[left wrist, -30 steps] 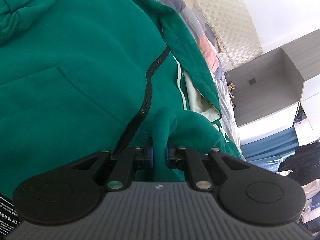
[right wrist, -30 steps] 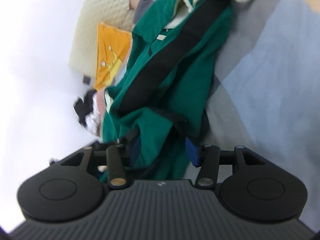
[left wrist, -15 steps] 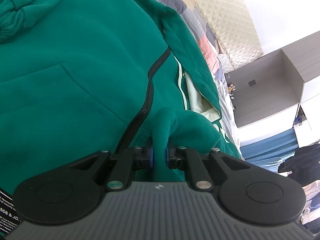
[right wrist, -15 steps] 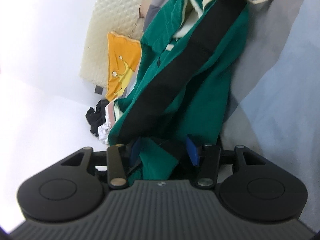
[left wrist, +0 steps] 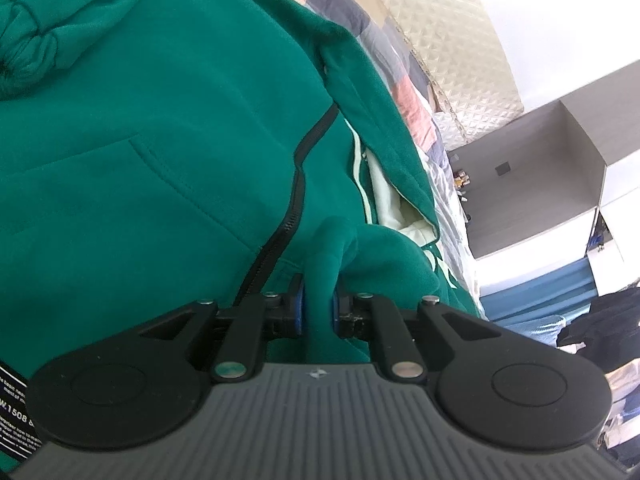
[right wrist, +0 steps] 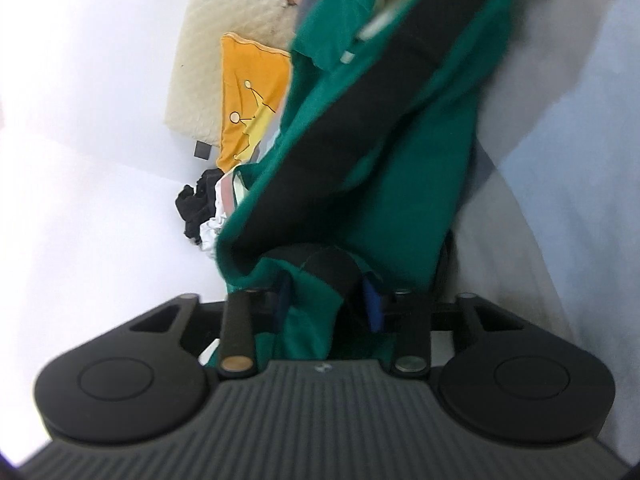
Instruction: Fold large clothes
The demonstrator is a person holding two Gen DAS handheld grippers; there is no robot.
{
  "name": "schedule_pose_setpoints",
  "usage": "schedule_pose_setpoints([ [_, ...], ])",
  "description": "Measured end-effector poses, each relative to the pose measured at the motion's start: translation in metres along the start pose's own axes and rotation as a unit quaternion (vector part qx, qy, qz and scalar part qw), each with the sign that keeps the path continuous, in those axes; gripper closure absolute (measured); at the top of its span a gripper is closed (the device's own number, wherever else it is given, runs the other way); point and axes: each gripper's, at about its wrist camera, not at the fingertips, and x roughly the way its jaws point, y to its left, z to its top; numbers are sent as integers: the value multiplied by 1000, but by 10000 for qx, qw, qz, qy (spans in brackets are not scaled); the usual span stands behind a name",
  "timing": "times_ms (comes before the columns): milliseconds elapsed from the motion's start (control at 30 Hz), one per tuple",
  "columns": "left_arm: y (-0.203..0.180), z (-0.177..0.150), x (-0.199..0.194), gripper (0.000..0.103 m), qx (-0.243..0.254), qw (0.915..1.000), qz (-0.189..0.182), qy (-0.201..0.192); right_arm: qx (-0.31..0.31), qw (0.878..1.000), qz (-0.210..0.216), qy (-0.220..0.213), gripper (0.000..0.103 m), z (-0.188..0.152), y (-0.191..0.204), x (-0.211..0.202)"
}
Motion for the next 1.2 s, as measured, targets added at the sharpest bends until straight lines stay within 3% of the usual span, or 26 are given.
schedule_pose_setpoints([
  [67,-3,-2,-4,82,62,10000,-51,8,-129,9998,6,-141,78,0,11,-10],
  [200,-18,-9,-17,61,317,9993,-195,-32,-444,9978,-62,-481,83,-8,40,-46],
  [300,-33,-21,-30,51,545,9971,-534,-62,-584,9954,59,-758,85,-16,61,-87],
  [500,-68,-59,-44,49,1300,9877,-842,189,-841,9892,-506,-1089,87,-39,85,-153],
  [800,-90,-111,-32,49,1739,9767,-995,771,-805,9754,-1352,-1546,89,-60,90,-210],
  [1000,-90,-114,-32,50,1874,9763,-683,838,-448,9684,-2033,-1375,89,-61,63,-210],
  [1100,-83,-88,-52,49,1852,9799,-428,609,-377,9660,-2272,-1173,89,-65,51,-202],
  [1200,-63,-51,-95,50,1989,9797,70,245,-446,9651,-2306,-1160,88,-66,53,-201],
])
